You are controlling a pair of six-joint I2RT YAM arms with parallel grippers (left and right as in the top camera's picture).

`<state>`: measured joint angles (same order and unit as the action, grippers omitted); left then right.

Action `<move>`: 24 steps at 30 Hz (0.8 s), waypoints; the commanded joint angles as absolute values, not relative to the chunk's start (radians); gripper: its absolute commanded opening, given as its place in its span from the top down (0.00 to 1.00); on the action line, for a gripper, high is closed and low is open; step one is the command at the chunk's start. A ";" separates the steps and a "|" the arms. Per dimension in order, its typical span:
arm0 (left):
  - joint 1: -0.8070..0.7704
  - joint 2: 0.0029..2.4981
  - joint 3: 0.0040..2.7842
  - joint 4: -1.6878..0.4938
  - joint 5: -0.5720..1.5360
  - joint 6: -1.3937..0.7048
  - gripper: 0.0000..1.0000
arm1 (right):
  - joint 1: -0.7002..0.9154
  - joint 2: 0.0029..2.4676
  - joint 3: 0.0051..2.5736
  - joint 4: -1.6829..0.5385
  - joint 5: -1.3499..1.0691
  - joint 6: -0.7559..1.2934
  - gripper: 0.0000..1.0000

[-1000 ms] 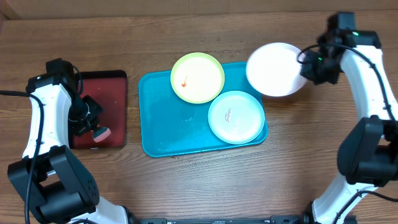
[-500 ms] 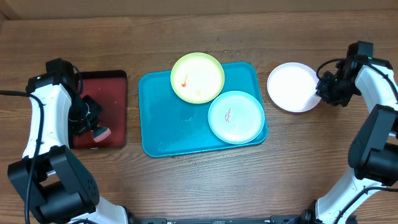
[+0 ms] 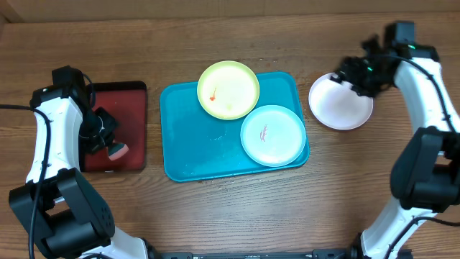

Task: Clean dirty plates on tray and stack at the side
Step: 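Set the white plate on the table right of the teal tray, then move the right gripper to the yellow plate and drag it toward center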

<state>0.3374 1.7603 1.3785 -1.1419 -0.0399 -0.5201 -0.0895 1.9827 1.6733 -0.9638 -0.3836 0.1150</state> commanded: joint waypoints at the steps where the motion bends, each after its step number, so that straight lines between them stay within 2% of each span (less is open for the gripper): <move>1: 0.340 1.740 1.342 -1.104 -0.033 -0.513 0.96 | 0.021 1.937 1.708 -0.920 -0.409 0.070 0.17; 6: 0.340 1.740 1.271 -1.028 -0.032 -0.513 0.96 | 0.182 1.989 1.706 -0.795 -0.232 0.079 0.15; 8: 0.340 1.740 1.256 -1.022 -0.033 -0.512 0.96 | 0.229 2.019 1.706 -0.754 -0.193 0.079 0.11; 9: 0.340 1.740 1.251 -1.019 -0.033 -0.512 0.96 | 0.250 2.037 1.706 -0.733 -0.178 0.079 0.04; 10: 0.340 1.740 1.250 -1.018 -0.033 -0.512 0.96 | 0.272 2.056 1.706 -0.709 -0.171 0.078 0.01; 14: 0.340 1.740 1.250 -1.012 -0.032 -0.512 0.96 | 0.324 2.123 1.706 -0.645 -0.149 0.078 0.01; 16: 0.340 1.740 1.250 -1.011 -0.032 -0.512 0.96 | 0.338 2.151 1.706 -0.622 -0.149 0.078 0.07; 18: 0.340 1.740 1.250 -1.009 -0.032 -0.512 0.96 | 0.347 2.179 1.706 -0.604 -0.150 0.078 0.25; 19: 0.340 1.740 1.250 -1.008 -0.032 -0.512 0.96 | 0.350 2.193 1.706 -0.594 -0.150 0.082 0.30; 22: 0.340 1.740 1.250 -1.008 -0.032 -0.513 0.96 | 0.355 2.220 1.706 -0.573 -0.150 0.090 0.32; 24: 0.340 1.740 1.250 -1.005 -0.032 -0.513 0.96 | 0.355 2.234 1.706 -0.570 -0.150 0.090 0.41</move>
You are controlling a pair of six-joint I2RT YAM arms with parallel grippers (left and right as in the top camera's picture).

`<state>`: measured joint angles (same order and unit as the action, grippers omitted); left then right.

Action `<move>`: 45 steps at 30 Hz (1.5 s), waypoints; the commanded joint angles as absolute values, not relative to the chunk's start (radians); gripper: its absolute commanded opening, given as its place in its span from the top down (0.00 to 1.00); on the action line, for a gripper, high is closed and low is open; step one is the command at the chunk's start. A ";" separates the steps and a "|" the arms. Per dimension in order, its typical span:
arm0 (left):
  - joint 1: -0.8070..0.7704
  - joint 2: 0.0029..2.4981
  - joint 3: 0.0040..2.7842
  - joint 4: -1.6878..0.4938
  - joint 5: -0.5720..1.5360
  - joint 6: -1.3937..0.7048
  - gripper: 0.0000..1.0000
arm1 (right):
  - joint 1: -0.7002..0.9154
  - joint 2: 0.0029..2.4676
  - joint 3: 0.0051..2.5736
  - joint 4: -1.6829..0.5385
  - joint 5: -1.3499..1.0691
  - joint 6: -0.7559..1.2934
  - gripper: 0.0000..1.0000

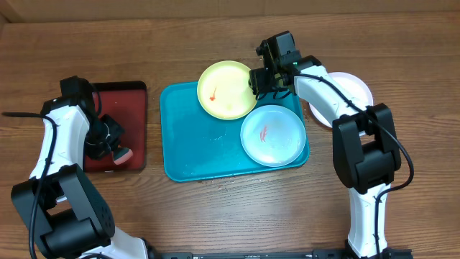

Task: Clean dirty plates on tray and stack at the side
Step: 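Move the right gripper to the yellow plate and drag it toward center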

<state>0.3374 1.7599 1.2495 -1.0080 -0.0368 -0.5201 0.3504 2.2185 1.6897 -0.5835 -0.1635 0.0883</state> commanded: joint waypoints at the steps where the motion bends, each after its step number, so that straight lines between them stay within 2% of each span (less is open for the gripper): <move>1: 0.340 1.740 1.250 -1.003 -0.032 -0.513 0.96 | 0.355 2.238 1.706 -0.569 -0.150 0.098 0.46; 4: 0.340 1.740 1.250 -0.994 -0.032 -0.512 0.96 | 0.356 2.251 1.706 -0.569 -0.159 0.105 0.58; 7: 0.340 1.740 1.250 -0.990 -0.032 -0.513 0.96 | 0.366 2.251 1.706 -0.568 -0.159 0.108 0.78; 13: 0.340 1.740 1.250 -0.990 -0.031 -0.513 0.96 | 0.417 2.251 1.706 -0.580 -0.162 0.109 0.88; 20: 0.340 1.740 1.250 -0.990 -0.021 -0.512 0.96 | 0.513 2.251 1.706 -0.589 -0.196 0.181 0.90; 23: 0.340 1.740 1.250 -0.990 -0.013 -0.508 0.96 | 0.554 2.251 1.706 -0.619 -0.196 0.184 0.94; 28: 0.340 1.740 1.250 -0.991 -0.006 -0.500 0.96 | 0.611 2.251 1.706 -0.691 -0.193 0.184 0.94; 33: 0.340 1.740 1.250 -0.991 -0.006 -0.500 0.96 | 0.628 2.251 1.706 -0.688 -0.191 0.184 0.76; 36: 0.340 1.740 1.250 -0.990 -0.005 -0.500 0.96 | 0.628 2.252 1.706 -0.669 -0.191 0.183 0.70; 39: 0.340 1.740 1.250 -0.983 -0.002 -0.500 0.96 | 0.628 2.259 1.705 -0.656 -0.192 0.184 0.70; 45: 0.340 1.740 1.245 -0.892 -0.002 -0.474 0.96 | 0.629 2.307 1.701 -0.682 -0.192 0.211 0.79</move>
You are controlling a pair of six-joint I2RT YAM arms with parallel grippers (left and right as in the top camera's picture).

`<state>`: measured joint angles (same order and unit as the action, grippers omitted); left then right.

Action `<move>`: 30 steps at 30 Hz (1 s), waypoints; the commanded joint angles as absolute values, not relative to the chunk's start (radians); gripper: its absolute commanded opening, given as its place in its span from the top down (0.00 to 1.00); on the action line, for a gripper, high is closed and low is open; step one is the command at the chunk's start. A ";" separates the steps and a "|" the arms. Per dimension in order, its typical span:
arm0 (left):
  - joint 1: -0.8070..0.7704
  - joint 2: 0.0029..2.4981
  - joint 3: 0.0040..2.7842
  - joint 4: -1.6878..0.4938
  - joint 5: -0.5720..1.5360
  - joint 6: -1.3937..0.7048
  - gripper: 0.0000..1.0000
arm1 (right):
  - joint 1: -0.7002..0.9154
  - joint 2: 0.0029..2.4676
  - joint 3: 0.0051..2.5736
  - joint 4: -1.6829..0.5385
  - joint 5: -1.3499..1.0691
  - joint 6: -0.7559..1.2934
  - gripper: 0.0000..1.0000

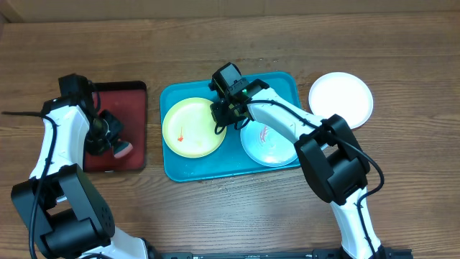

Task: Clean dirty plates on tray and stack at the side

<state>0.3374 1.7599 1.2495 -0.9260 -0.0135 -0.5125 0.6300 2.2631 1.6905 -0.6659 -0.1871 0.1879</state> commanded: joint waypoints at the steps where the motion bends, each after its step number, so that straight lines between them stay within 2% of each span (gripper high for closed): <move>1: 0.340 1.740 1.242 -0.873 -0.002 -0.473 0.96 | 0.629 2.314 1.701 -0.692 -0.192 0.211 0.82; 5: 0.340 1.741 1.205 -0.771 -0.002 -0.473 0.96 | 0.629 2.314 1.701 -0.725 -0.192 0.211 0.85; 12: 0.340 1.747 1.092 -0.585 0.001 -0.474 0.95 | 0.630 2.314 1.701 -0.789 -0.196 0.214 0.85; 16: 0.340 1.747 1.059 -0.540 0.000 -0.474 0.81 | 0.635 2.314 1.701 -0.810 -0.196 0.214 0.85; 20: 0.340 1.747 1.055 -0.534 -0.010 -0.473 0.40 | 0.648 2.314 1.701 -0.807 -0.194 0.213 0.80; 21: 0.340 1.747 1.056 -0.530 -0.010 -0.466 0.35 | 0.652 2.314 1.701 -0.803 -0.195 0.213 0.80; 23: 0.340 1.746 1.059 -0.526 -0.010 -0.454 0.34 | 0.657 2.314 1.701 -0.793 -0.194 0.213 0.78; 25: 0.340 1.746 1.070 -0.529 -0.010 -0.440 0.34 | 0.664 2.314 1.701 -0.781 -0.183 0.213 0.71; 30: 0.340 1.745 1.091 -0.550 -0.009 -0.440 0.35 | 0.673 2.314 1.701 -0.756 -0.111 0.213 0.65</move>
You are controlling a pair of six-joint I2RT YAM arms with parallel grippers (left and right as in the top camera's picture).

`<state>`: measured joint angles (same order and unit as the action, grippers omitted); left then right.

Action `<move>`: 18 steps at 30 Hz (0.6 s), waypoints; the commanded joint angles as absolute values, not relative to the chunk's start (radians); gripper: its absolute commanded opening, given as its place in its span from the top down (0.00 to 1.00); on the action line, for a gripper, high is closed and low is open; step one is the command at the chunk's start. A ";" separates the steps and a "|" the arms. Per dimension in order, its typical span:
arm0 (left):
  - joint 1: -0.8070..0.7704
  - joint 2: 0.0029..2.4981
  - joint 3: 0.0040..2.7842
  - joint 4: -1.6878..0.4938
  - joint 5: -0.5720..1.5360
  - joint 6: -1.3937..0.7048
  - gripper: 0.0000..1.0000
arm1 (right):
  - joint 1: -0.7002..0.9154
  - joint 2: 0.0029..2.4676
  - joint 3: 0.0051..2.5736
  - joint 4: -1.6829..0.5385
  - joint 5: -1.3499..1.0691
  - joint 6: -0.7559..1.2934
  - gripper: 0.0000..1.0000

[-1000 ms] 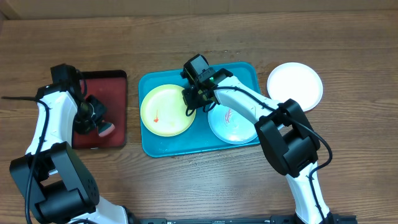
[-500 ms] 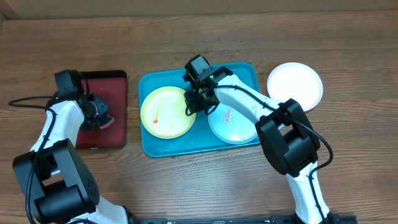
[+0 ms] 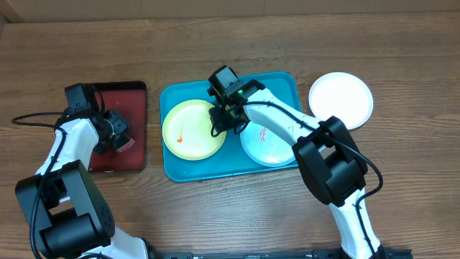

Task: Clean dirty plates on tray and stack at the side

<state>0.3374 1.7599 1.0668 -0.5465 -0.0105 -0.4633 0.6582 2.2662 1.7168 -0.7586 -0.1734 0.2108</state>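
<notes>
A yellow-green plate (image 3: 188,131) with a small red smear lies on the left half of the teal tray (image 3: 172,169). My right gripper (image 3: 218,122) sits at that plate's right rim, shut on it. Right of it on the tray lies a light blue plate (image 3: 273,144), also smeared red and partly under my right arm. A clean white plate (image 3: 341,99) rests on the table to the right of the tray. My left gripper (image 3: 115,135) hovers over the dark red mat (image 3: 129,93), shut on a pink-and-white sponge (image 3: 127,147).
The table's front edge runs along the bottom, with both arm bases there. A cardboard wall closes the far side. Bare wood lies between the red mat and the teal tray and in front of both.
My left gripper with the sponge has shifted slightly right over the red mat. My right gripper and the yellow-green plate stay where they were.
My right gripper was at the white plate on the right, with the yellow-green plate at the tray's far edge. Then it was at that plate's rim. Later the plate lay on the tray's left half, still gripped. My left gripper stayed over the red mat with the sponge.
</notes>
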 commanded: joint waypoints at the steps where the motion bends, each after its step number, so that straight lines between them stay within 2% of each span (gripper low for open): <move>1: 0.340 1.745 1.089 -0.550 -0.012 -0.439 0.36 | 0.673 2.314 1.701 -0.753 -0.101 0.212 0.65; 5: 0.340 1.747 1.059 -0.533 -0.054 -0.426 0.48 | 0.673 2.316 1.701 -0.743 -0.087 0.214 0.65; 8: 0.340 1.762 1.035 -0.513 -0.062 -0.426 0.49 | 0.673 2.318 1.701 -0.743 -0.087 0.214 0.66; 10: 0.340 1.778 1.031 -0.512 -0.057 -0.426 0.57 | 0.673 2.318 1.699 -0.742 -0.086 0.214 0.72; 14: 0.339 1.829 1.031 -0.516 -0.051 -0.426 0.67 | 0.673 2.318 1.681 -0.742 -0.088 0.214 0.73; 18: 0.339 1.874 1.031 -0.508 -0.055 -0.414 0.69 | 0.673 2.318 1.648 -0.742 -0.118 0.214 0.72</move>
<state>0.3374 1.8259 1.0420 -0.5026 -0.0410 -0.4343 0.6689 2.2658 1.7065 -0.7284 -0.1116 0.2096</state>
